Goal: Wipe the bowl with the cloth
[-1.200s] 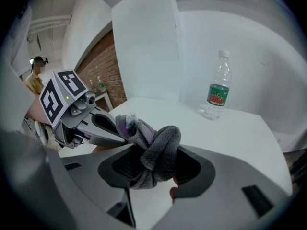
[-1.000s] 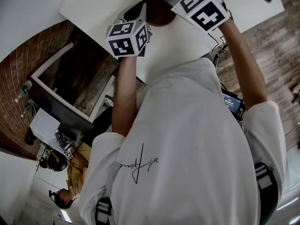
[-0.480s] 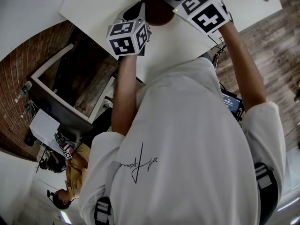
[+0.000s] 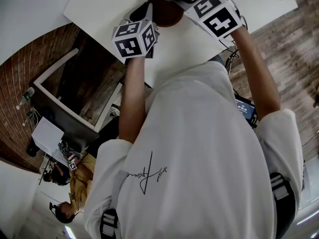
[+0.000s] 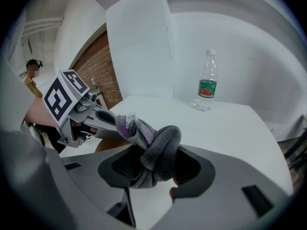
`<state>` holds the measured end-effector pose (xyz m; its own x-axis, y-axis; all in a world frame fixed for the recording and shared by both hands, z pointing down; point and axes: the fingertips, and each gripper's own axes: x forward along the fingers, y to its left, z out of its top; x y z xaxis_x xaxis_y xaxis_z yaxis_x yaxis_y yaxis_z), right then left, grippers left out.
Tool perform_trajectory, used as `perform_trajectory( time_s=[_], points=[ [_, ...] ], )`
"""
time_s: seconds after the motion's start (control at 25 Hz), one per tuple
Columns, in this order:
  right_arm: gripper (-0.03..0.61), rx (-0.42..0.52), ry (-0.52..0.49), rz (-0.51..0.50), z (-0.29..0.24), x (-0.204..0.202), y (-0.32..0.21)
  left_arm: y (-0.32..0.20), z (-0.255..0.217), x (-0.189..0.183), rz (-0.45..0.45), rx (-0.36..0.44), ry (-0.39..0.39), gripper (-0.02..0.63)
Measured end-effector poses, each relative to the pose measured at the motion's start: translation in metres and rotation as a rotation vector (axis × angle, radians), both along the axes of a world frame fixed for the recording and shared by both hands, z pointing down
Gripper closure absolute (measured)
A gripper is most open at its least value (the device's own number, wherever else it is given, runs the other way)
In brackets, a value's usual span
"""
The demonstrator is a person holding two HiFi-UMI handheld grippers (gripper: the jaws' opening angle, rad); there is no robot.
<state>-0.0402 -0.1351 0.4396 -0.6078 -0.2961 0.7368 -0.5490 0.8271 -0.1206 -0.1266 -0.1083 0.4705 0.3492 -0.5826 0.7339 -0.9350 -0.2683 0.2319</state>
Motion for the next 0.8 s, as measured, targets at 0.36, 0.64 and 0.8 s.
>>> perform_trajectory(
  time_s=[0.36,0.64,0.8],
  points=[
    [0.396,-0.017,-0.003,0.091,0.001,0.011,0.008,0.001,-0.001,0.001,-0.007,0.004,0.001,0.574],
    [0.396,-0.014,0.029,0.107,0.001,0.016,0.018,0.002,0.0,-0.001,-0.019,0.008,-0.007,0.571],
    [0.396,-0.018,0.037,0.132,0.001,0.021,0.024,0.002,0.0,-0.001,-0.022,0.011,-0.003,0.569]
  ],
)
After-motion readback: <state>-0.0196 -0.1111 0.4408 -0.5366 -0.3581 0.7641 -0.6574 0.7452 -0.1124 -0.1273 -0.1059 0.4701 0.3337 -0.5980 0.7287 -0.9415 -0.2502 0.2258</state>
